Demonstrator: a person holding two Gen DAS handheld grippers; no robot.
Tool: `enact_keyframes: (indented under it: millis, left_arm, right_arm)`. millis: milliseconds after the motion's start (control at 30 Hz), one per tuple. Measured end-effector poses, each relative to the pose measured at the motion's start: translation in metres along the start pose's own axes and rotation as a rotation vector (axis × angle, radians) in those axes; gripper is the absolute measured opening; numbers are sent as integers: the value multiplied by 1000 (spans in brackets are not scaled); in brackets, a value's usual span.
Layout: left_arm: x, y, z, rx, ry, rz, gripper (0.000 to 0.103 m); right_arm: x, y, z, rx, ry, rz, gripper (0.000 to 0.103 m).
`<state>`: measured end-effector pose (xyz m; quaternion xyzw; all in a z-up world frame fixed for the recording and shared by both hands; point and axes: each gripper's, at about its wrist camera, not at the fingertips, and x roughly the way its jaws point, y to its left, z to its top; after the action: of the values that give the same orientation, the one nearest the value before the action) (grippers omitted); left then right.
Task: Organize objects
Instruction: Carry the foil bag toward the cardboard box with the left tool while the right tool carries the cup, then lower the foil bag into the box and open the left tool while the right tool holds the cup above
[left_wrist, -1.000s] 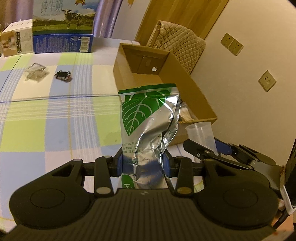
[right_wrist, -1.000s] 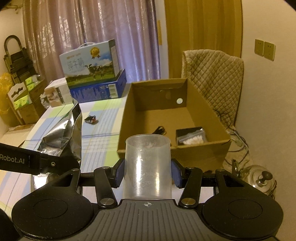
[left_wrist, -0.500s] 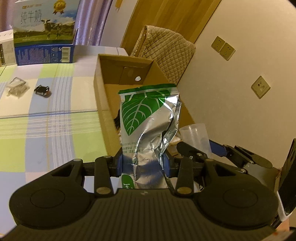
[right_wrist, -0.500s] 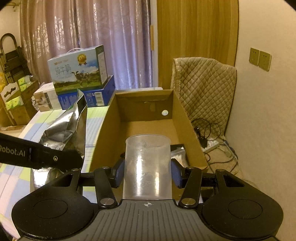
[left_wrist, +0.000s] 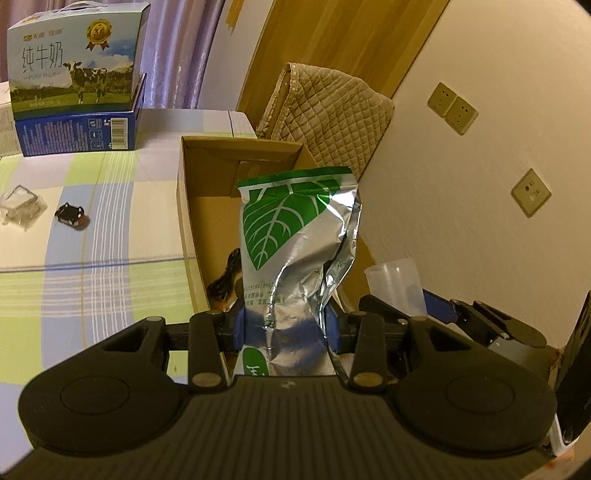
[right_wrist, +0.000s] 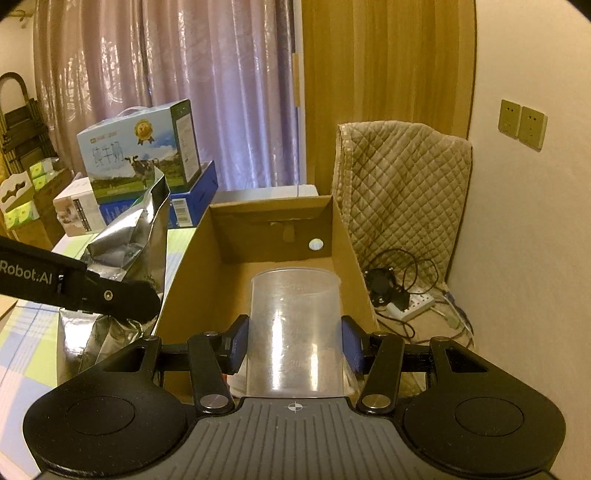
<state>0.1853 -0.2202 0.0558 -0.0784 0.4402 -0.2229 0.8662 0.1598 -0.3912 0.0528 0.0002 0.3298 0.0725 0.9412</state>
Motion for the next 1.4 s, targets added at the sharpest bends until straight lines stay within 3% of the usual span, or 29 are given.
enact_keyframes:
  millis: [433, 967, 1033, 1100, 1133, 1400]
  left_arm:
    - [33, 5, 38, -12, 0, 31, 35]
    - [58, 11, 58, -26, -2, 41, 36]
    - [62, 13, 58, -37, -10, 29, 38]
    - [65, 14, 60, -33, -17, 41, 50]
    - [64, 15, 60, -33, -28, 52, 51]
    - [50, 23, 58, -32, -56, 60, 51]
  right_arm:
    - [37, -13, 22, -7, 16, 16, 49]
    - [60, -28, 32, 12, 23, 5, 49]
    - [61, -28, 31, 14, 26, 5, 49]
    - [61, -29, 30, 17, 28, 6, 49]
    - [61, -29, 29, 18, 28, 5, 49]
    - [62, -27, 25, 41, 42, 19, 49]
